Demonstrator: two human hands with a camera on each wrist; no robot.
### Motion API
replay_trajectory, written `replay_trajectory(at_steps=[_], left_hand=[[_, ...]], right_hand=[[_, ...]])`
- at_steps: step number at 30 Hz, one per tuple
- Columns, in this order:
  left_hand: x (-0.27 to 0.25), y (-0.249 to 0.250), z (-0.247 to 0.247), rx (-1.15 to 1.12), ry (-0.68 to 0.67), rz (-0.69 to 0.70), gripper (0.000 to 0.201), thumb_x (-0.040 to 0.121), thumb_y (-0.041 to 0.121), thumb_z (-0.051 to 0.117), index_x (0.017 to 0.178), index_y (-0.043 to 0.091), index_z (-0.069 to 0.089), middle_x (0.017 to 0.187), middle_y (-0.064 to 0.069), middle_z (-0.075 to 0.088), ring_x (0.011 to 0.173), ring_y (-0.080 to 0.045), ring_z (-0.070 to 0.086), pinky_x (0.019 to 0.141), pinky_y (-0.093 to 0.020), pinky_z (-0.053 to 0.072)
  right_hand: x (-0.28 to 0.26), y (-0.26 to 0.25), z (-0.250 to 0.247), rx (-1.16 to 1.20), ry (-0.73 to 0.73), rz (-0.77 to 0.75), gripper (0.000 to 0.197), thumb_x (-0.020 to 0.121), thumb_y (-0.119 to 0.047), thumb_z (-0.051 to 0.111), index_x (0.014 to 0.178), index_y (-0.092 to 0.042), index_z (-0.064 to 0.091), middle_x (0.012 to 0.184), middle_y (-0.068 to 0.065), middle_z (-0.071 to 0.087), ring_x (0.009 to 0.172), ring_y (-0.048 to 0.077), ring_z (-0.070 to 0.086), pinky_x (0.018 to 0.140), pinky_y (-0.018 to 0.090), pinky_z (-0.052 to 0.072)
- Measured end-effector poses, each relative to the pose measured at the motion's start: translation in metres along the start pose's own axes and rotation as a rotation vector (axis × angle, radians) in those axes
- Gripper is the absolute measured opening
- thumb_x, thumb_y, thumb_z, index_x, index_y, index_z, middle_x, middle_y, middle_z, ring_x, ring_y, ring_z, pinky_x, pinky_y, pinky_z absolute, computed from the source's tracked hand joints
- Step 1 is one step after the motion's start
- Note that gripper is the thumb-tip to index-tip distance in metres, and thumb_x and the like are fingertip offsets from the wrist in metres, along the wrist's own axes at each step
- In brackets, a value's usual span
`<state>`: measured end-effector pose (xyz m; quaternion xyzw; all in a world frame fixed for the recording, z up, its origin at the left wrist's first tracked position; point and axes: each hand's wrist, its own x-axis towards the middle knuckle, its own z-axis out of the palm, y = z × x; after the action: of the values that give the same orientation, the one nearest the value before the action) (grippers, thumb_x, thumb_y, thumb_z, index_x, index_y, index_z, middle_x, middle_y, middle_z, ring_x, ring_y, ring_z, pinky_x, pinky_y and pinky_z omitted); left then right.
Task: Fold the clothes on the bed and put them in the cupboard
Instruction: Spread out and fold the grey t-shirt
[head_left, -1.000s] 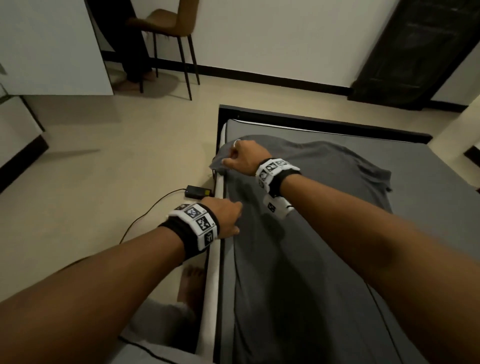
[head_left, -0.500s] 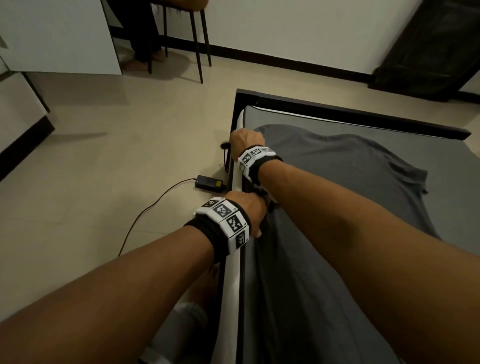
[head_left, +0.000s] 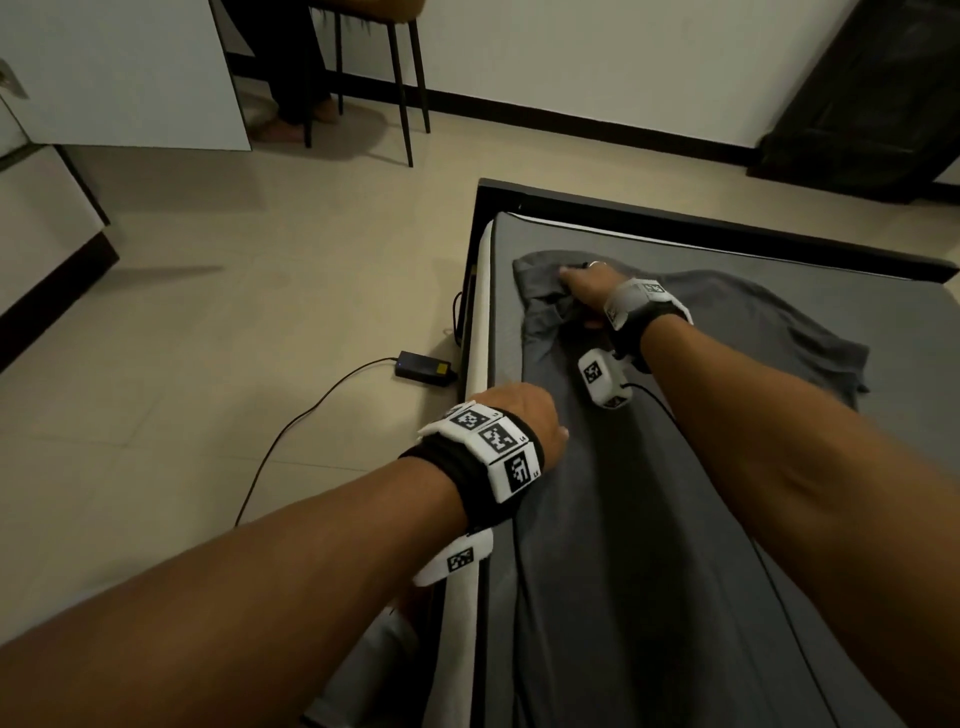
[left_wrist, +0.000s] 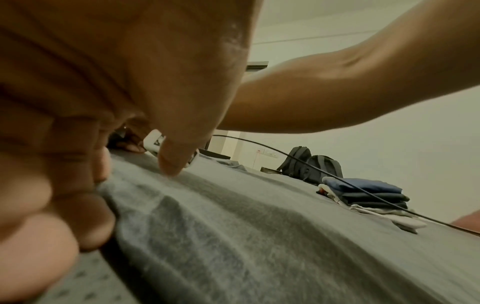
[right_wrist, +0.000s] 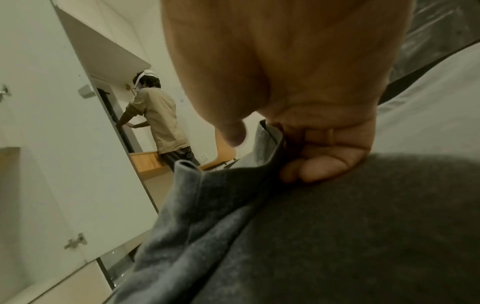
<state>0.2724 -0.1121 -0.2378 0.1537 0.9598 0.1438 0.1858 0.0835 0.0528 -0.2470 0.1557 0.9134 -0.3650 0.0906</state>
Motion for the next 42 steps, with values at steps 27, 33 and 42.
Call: replay_trajectory(at_steps=[27,33,42], left_hand=[[-0.055,0.044,0.034,-0.415,-0.277,-0.119,0.071,0.08,0.024,0.079,0.131,0.013,0.032,0.112,-0.01,0.06,0.094,-0.028,0.067,0.075,-0.038,0.059],[-0.084,0.057,0.06,-0.355,-0.291,0.031,0.089,0.079,0.013,0.078,0.143,0.027,0.018,0.127,-0.007,0.054,0.107,-0.026,0.061,0.091,-0.039,0.053],[-0.089,0.074,0.041,-0.458,-0.328,0.165,0.094,0.079,0.003,0.074,0.147,0.04,0.019,0.139,0.001,0.032,0.126,-0.022,0.047,0.098,-0.038,0.052]], right_hand=[[0.031,0.043,-0.018,-0.102,-0.061,0.005,0.044,0.105,-0.015,0.043,0.145,0.004,0.045,0.149,0.023,0.046,0.137,0.034,0.044,0.111,0.035,0.039],[0.039,0.042,-0.017,-0.202,0.028,-0.005,0.047,0.107,-0.024,0.037,0.144,0.003,0.043,0.151,0.024,0.043,0.138,0.038,0.043,0.111,0.038,0.034],[0.041,0.041,-0.015,-0.309,0.008,-0.029,0.051,0.109,-0.028,0.032,0.145,0.006,0.04,0.153,0.026,0.04,0.139,0.038,0.042,0.111,0.038,0.032]])
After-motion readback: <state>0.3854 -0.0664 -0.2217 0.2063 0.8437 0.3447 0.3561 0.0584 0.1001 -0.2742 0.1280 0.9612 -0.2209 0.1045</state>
